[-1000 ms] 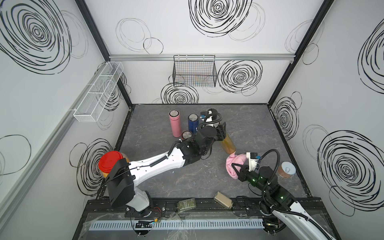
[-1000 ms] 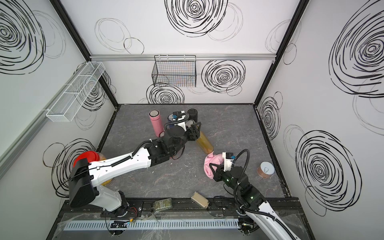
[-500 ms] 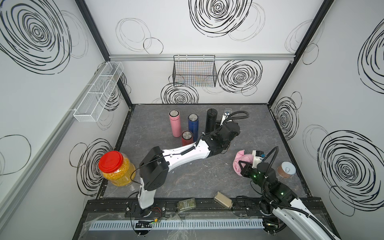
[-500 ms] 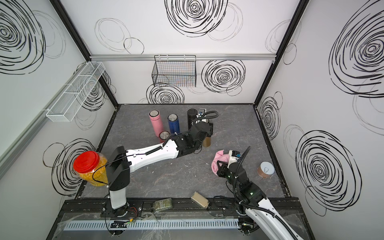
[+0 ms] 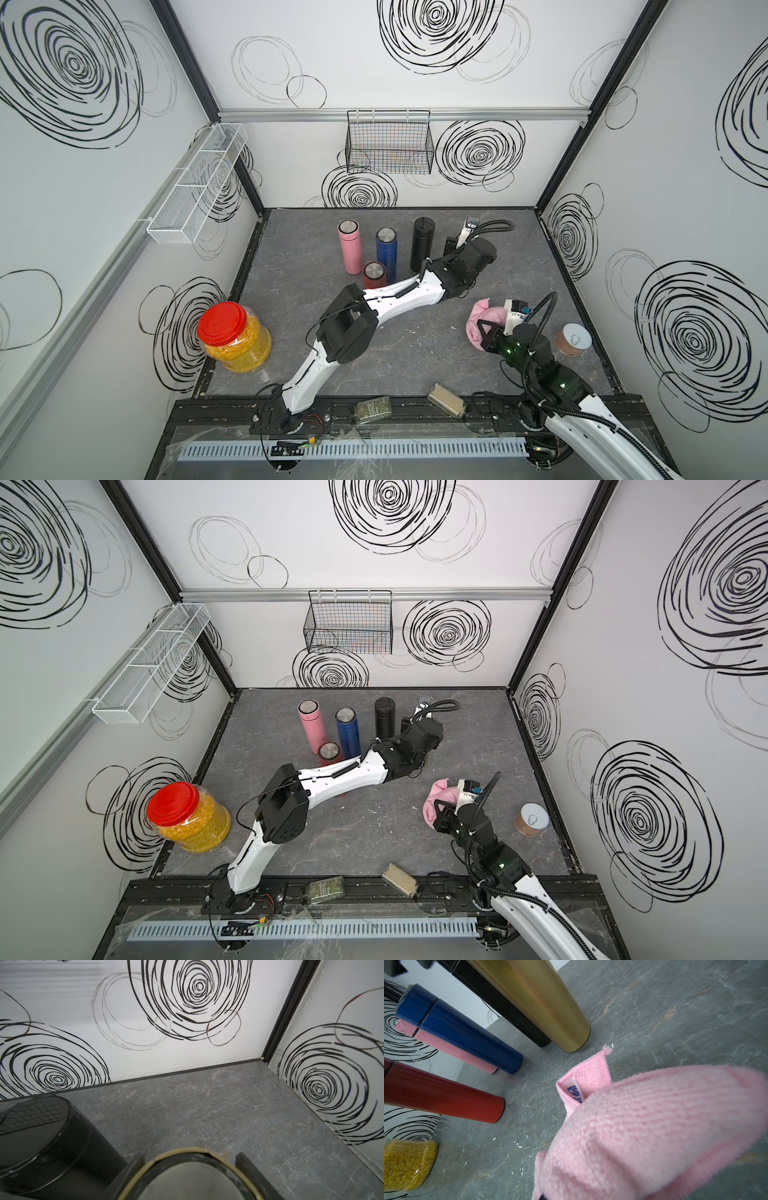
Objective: Wipe the surface of the thermos
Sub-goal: Place the thermos at the center of the board.
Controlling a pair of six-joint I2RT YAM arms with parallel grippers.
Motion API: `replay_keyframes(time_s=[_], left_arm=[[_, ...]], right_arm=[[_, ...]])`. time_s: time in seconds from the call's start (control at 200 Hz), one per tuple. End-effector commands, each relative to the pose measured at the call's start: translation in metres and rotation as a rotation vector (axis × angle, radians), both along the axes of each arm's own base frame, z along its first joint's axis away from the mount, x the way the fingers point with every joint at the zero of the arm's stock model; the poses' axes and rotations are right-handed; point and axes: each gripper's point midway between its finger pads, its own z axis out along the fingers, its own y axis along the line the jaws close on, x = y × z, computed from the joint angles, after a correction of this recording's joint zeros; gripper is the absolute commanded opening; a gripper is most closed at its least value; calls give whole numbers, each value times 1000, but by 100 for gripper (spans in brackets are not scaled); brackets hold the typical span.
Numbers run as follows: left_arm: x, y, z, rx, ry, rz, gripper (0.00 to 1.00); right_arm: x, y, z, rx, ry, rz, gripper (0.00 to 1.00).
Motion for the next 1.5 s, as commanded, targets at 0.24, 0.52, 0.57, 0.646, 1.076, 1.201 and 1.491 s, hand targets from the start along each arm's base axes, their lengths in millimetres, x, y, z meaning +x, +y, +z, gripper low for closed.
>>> replay_keyframes(time_s=[0.24,0.52,0.57,0.646,1.076,1.201,1.491], left_arm=[[15,20,10,-43,-23,61,0],[16,34,-6,-67,9,65,15],[14,36,-5,-71,2,64,33],[9,38,-2,-79,-11,57,55],[-7,46,33,-97,-71,45,99],[-16,52,55,-101,-105,48,100],[-71,89,150,-160,-237,71,99]], right_arm=[[5,-1,2,13,-18,-15,0],[8,2,-5,-2,3,-5,0],[9,2,-5,1,1,-5,0],[9,3,-5,4,-1,-4,0],[12,5,1,10,-5,4,0],[14,4,5,1,-13,-2,0],[17,3,1,-48,17,-5,0]])
